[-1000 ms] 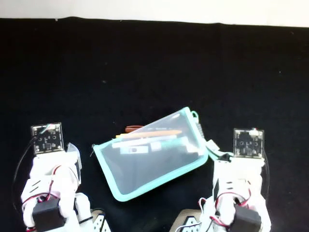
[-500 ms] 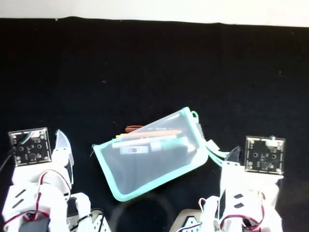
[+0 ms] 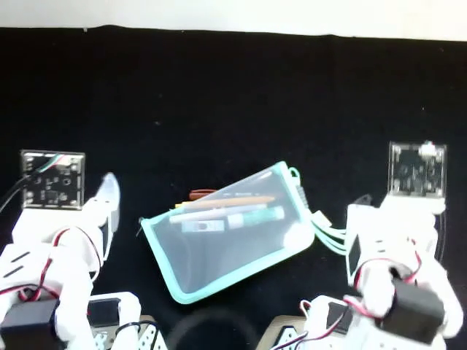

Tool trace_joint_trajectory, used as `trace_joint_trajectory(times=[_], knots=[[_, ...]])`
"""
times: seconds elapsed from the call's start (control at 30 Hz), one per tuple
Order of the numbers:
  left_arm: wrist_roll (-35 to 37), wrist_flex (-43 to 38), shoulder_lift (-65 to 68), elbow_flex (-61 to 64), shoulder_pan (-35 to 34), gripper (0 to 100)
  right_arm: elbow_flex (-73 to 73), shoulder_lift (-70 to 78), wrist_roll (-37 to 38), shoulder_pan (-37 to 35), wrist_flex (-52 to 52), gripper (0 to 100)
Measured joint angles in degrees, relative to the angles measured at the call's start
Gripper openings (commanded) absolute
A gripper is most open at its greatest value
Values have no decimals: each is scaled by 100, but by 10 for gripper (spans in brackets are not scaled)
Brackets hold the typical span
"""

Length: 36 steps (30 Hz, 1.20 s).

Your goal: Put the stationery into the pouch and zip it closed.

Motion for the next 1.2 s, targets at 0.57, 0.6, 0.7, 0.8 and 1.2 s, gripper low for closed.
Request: trace_joint_trajectory(times=[0.57,0.6,0.7,0.8,1.2], knots=[[-123,0,2004,264,0,270,229,2804,-9,-18,-642,205],[-123,0,2092,264,0,270,334,2936,-9,-79,-730,205],[-123,0,2321,264,0,270,651,3209,-18,-281,-844,205],[-123,0,2523,264,0,270,870,3270,9,-352,-862,205],[-123,18,3270,264,0,270,2242,3279,1327,-281,-1987,205]])
